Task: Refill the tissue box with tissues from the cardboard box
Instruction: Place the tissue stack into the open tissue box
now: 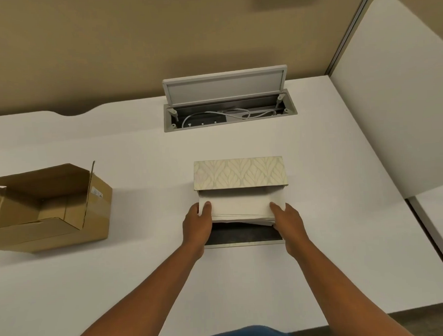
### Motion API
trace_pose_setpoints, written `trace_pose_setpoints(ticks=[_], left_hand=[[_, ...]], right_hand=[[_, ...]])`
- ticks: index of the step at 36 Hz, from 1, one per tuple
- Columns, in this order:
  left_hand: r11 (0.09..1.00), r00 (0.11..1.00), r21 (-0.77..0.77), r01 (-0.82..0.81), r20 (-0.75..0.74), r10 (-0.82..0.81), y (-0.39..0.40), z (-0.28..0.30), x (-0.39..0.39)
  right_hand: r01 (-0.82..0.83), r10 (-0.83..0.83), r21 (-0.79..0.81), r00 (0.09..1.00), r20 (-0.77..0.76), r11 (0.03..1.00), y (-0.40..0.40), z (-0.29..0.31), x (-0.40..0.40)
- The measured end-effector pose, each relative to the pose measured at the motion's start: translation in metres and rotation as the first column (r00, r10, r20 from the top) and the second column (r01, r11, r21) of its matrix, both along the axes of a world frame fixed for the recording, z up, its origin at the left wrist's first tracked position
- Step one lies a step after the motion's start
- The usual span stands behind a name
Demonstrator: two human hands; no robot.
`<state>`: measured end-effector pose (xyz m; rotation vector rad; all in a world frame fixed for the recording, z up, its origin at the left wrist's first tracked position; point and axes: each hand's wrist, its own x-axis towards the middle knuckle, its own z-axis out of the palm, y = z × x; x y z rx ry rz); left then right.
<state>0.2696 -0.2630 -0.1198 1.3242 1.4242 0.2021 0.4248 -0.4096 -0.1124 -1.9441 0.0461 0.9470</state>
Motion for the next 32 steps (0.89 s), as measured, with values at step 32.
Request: trace_pose_setpoints(ticks=[32], left_hand=[[0.931,0.996,0.365,0.031,0.065,-0.059,0.024,0.021,-0.016]], right_hand=[[0.07,-0.082,0.092,0.987,0.139,0.993,-0.004,0.037,0.041]])
